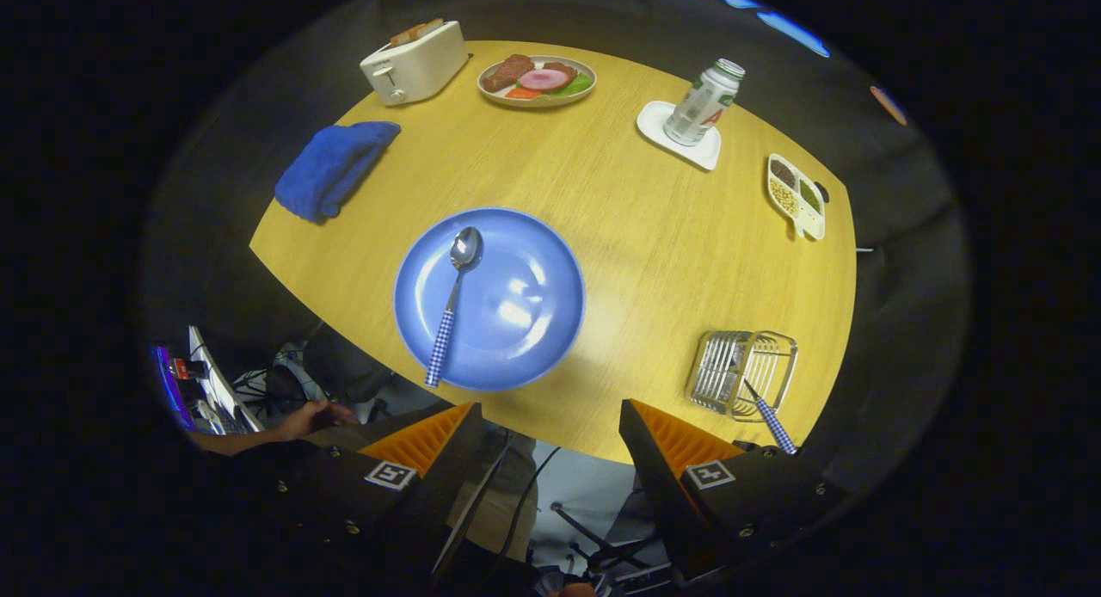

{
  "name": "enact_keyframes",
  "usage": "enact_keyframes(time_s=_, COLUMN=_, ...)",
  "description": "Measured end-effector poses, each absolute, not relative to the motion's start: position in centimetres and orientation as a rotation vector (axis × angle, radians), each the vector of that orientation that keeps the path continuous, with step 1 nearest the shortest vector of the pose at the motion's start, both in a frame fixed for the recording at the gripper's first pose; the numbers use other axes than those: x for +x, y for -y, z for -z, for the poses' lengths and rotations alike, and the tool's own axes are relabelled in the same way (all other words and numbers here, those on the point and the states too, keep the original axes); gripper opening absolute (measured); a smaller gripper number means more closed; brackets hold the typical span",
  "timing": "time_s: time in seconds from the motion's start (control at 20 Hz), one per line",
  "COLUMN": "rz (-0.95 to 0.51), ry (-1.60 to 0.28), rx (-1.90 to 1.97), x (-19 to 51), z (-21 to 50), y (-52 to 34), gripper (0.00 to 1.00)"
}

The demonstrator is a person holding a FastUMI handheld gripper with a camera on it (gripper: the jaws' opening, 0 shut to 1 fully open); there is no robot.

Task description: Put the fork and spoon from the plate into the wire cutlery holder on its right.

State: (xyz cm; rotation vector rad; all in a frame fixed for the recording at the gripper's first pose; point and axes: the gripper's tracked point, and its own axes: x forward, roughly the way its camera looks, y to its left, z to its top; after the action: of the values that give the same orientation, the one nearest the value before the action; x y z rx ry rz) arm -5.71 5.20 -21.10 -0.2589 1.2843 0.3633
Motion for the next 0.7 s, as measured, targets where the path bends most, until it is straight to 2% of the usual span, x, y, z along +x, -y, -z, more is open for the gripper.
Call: enact_keyframes(time_s=0.7, rz=-0.389, ry=-1.393, rx=-0.227, x=-5.1, z=27.6, y=-12.3, gripper=0.98)
